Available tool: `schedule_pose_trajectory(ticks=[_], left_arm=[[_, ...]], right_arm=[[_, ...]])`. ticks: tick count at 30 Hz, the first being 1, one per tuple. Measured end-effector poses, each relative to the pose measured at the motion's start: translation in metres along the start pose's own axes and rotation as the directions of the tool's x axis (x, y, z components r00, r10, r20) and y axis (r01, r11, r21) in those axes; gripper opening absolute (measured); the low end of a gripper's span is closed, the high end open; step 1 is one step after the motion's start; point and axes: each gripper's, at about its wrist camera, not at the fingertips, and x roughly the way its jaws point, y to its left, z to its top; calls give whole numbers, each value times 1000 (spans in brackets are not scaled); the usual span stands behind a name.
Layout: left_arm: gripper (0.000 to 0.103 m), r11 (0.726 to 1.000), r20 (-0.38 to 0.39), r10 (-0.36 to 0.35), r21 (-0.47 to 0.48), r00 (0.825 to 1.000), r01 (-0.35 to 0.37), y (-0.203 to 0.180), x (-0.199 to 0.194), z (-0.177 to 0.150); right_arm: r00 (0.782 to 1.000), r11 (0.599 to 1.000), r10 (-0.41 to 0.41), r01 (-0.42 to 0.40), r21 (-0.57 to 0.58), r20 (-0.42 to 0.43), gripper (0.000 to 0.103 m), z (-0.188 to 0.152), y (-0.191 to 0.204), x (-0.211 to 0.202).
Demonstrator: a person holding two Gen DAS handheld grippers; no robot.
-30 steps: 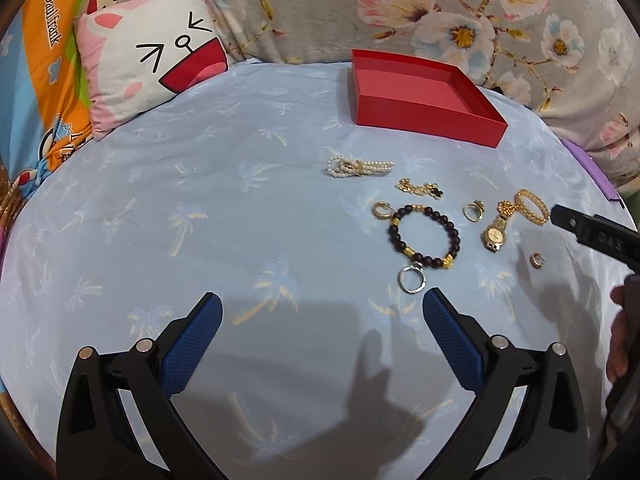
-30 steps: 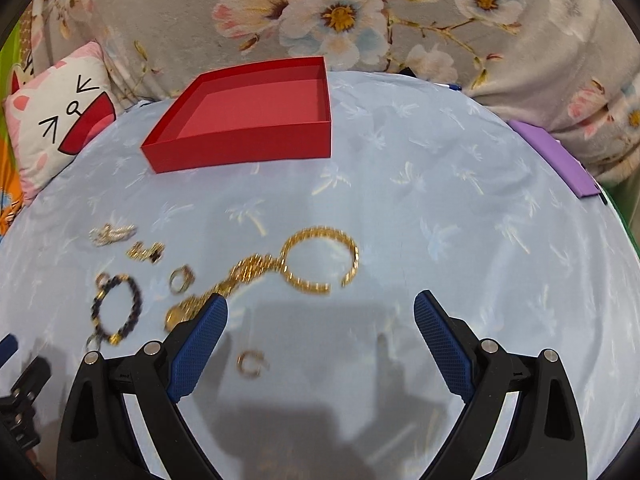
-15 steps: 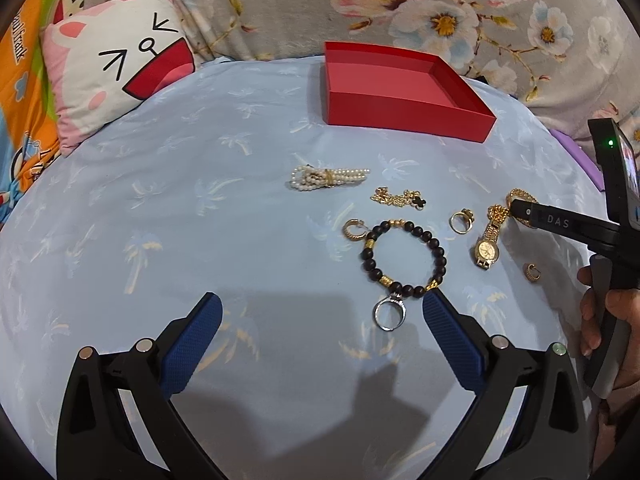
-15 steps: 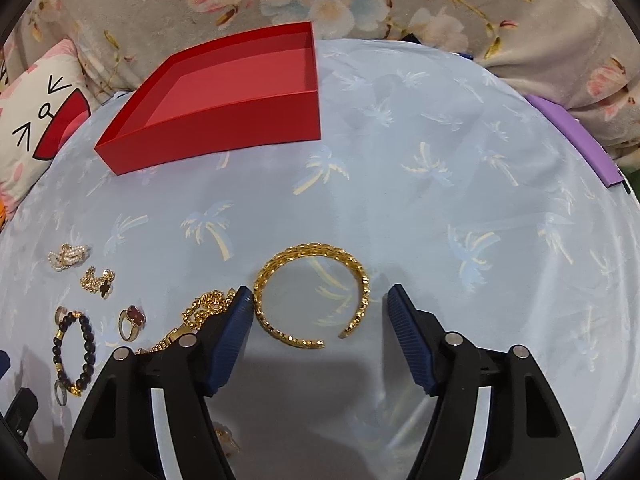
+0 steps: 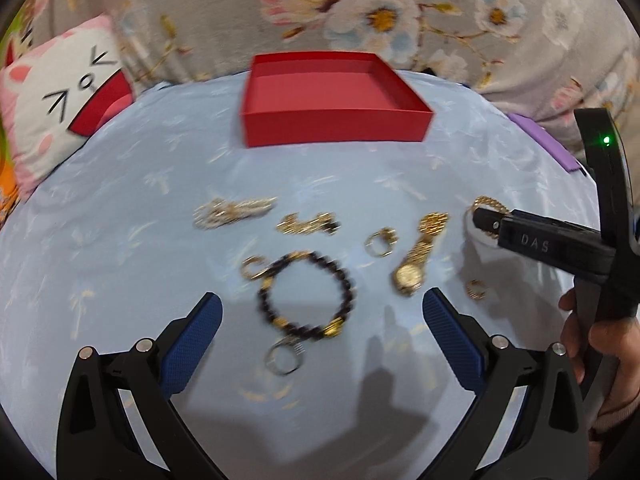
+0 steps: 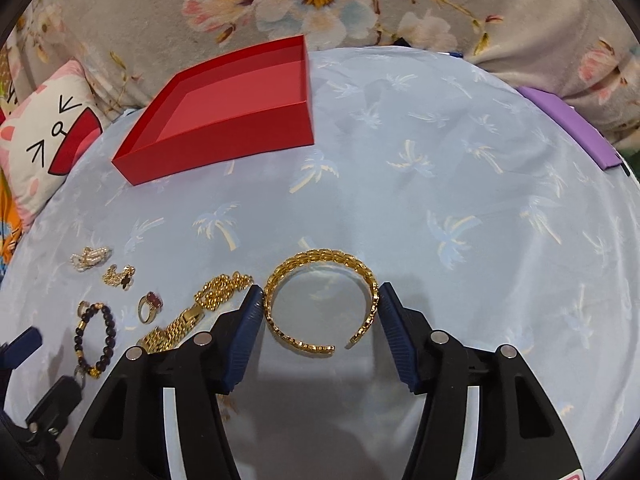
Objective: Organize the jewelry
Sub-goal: 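Grasp the gold watch with the left gripper while the right gripper holds the cuff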
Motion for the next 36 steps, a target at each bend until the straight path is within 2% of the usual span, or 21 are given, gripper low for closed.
schedule_pose_trajectory(ticks=[4,9,11,16,18,20,23,25,26,32,34,36], left_arm=[[97,996,-24,-26,81,999,28,-32,21,10],[76,995,-100,-58,80,993,66,-47,49,11],[74,995,-108,-61,72,992,69,-48,54,11],[53,995,-99,-68,68,993,75,-49,52,11],[34,995,-97,-71,67,993,78,-49,52,12],[30,994,-99,-87,64,991,93,-48,51,11],[29,992,-96,-99,69,990,106,-48,48,11],[25,992,-82,-99,73,992,105,-48,44,12],[9,990,-74,-109,76,991,115,-48,41,13],[2,984,-48,-167,53,985,170,-39,19,27],[2,984,-38,-165,64,986,167,-38,13,31],[8,983,-51,-161,77,986,165,-40,14,29]], right_arm=[[999,1000,-27,27,-6,33,57,-7,-5,-17],[998,999,-39,39,9,48,57,-11,-16,-23],[999,999,-30,29,18,44,57,-11,-20,-22],[1000,1000,-9,8,27,29,57,-10,-24,-19],[1000,1000,-6,5,24,28,58,-11,-23,-19],[1000,1000,-4,3,22,28,57,-12,-23,-19],[1000,1000,-3,3,18,29,57,-12,-22,-19],[1000,1000,-3,2,18,29,57,-12,-22,-19],[1000,1000,-1,1,18,31,57,-12,-22,-20],[998,1000,7,-7,-1,57,57,-10,-15,-28],[998,1000,7,-7,-3,64,57,-10,-13,-30],[998,1000,10,-10,-2,63,57,-10,-13,-30]])
